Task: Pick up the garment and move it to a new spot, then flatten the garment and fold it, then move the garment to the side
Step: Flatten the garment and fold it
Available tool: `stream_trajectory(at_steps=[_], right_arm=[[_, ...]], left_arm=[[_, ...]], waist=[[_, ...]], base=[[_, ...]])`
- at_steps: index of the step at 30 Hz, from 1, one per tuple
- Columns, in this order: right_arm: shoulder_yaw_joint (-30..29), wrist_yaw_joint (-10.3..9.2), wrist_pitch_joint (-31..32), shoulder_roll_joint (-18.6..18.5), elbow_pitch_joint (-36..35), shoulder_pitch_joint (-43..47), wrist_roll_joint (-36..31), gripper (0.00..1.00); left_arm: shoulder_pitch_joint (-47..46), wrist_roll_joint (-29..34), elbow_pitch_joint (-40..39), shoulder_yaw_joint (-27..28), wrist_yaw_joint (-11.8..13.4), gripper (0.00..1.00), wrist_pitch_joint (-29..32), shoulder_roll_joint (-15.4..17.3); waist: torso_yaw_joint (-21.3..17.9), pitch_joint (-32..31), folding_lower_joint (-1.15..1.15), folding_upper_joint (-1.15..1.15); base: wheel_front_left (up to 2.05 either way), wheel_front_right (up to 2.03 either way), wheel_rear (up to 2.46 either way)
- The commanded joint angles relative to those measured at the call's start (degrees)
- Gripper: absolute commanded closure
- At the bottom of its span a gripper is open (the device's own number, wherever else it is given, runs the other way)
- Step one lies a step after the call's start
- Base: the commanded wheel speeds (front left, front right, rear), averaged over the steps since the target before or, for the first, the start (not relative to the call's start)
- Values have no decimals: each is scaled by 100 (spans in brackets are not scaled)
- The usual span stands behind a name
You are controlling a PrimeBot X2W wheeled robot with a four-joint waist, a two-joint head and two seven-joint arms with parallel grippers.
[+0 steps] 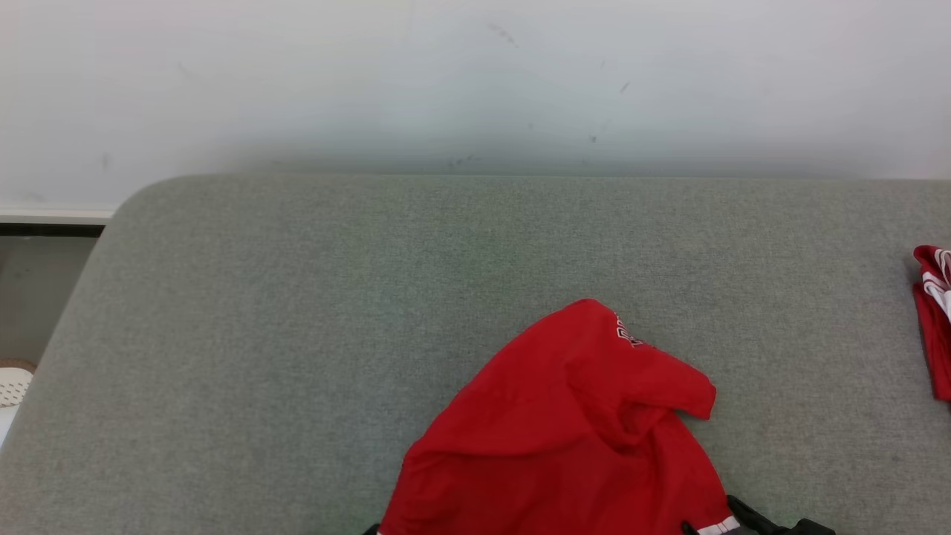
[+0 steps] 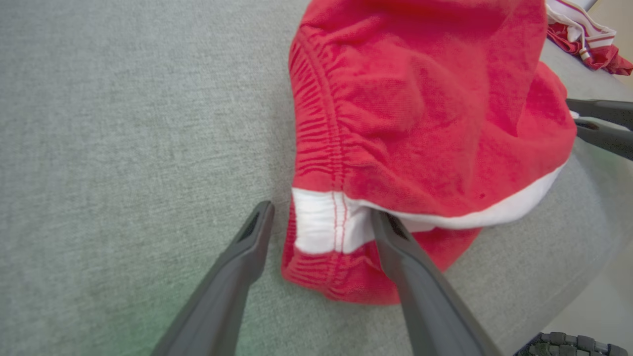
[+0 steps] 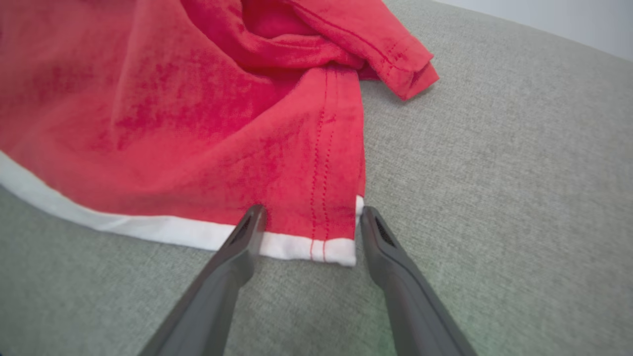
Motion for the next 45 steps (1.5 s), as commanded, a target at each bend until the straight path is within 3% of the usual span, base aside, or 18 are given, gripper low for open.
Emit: stream_trajectory(at_steps=[1,4,7,8,10,11,19,27,36,45], right_arm=[[66,-14,-25,-24,64,-72,55,0],[131,-14,-26,-24,104,-97,116,0],[225,-14,14,4,170,-116,244,0],[261,-14,44,16,202,-123,326,20],[398,-13,95,15,238,-162,452,100],[448,-12,94,28,218,-166,581,100],[367,-13,-8,-217,-292,-143,1789,100],[-303,-13,17,-1084,-1924,212,3333,100],[-1594,-13,-64,-1827,-3998,648,4233,100],[-3410,-13,91,-2201,-5681,1489,4598,100]], left_arm=[[-41,-31,-27,-14,-8,0,-18,57],[-25,-61,-67,-51,-8,2,-18,68],[-49,-96,-105,-133,-8,20,-18,74],[-59,-118,-110,-178,-8,49,-17,73],[-100,-171,-136,-230,-8,69,-19,72],[-106,-217,-153,-263,-8,100,-18,71],[-41,-764,-685,-542,-9,100,95,181],[73,-2349,-2848,-466,-10,100,879,610],[-157,-3589,-5106,-282,15,100,1753,818],[-921,-4124,-6614,17,241,100,2435,939]], waist=[[10,3,0,0],[19,10,0,0],[31,35,0,0],[34,38,0,0],[42,39,0,0],[42,32,0,0],[-13,-117,0,0],[-220,-385,0,0],[-567,-600,0,0],[-706,-612,0,0]], base=[[0,0,0],[0,0,0],[0,0,0],[0,0,0],[0,0,0],[0,0,0],[0,0,0],[0,0,0],[0,0,0],[0,0,0]])
